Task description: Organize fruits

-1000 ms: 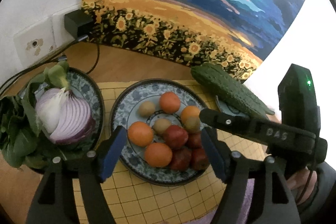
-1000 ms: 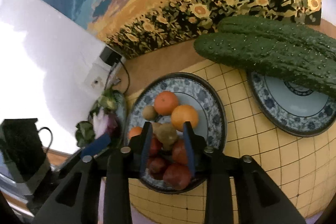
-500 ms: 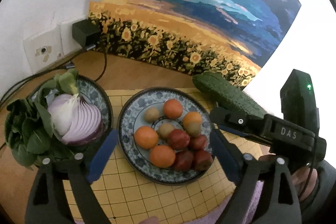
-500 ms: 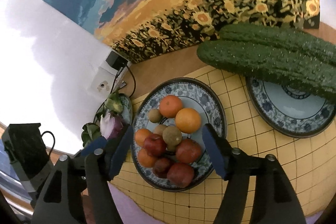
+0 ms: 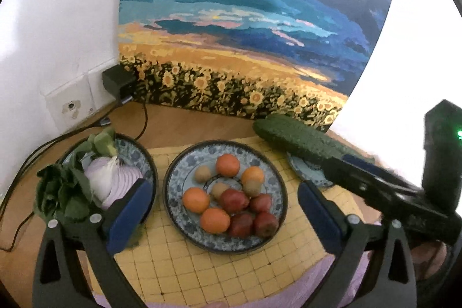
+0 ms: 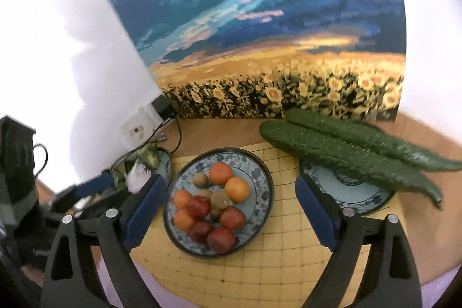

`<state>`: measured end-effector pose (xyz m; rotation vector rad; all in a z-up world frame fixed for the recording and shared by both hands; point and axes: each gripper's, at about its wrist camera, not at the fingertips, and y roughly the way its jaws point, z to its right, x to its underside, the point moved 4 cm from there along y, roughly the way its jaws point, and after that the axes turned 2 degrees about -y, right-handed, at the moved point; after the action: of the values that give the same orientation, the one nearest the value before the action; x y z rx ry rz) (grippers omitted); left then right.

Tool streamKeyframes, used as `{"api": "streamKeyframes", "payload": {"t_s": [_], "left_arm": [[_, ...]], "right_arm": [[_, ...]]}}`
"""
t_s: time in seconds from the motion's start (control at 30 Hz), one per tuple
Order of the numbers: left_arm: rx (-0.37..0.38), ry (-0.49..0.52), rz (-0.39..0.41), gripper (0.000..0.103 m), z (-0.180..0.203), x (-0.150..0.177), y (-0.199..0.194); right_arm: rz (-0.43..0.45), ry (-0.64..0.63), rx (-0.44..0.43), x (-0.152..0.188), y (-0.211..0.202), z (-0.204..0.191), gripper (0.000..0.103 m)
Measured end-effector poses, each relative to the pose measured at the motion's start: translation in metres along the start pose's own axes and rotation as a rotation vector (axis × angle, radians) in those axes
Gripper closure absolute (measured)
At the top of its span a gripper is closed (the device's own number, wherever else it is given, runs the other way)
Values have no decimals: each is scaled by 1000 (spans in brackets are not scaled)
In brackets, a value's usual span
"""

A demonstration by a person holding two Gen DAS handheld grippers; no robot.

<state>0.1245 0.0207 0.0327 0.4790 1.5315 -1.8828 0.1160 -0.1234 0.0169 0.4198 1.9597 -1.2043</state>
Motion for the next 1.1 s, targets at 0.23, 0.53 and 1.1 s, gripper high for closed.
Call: {"api": "streamKeyframes", "payload": {"t_s": [0.23, 0.53, 1.1], "left_arm": [[-36, -32, -3, 0, 0, 34, -15], [-63, -5, 15, 0, 5, 48, -30], [-43, 3, 22, 0, 10, 48, -36]], "right_arm": [[-48, -69, 14, 35, -20, -9, 2], [-56, -90, 18, 58, -40, -14, 0], [-51, -63, -7, 56, -44, -18, 0]]}}
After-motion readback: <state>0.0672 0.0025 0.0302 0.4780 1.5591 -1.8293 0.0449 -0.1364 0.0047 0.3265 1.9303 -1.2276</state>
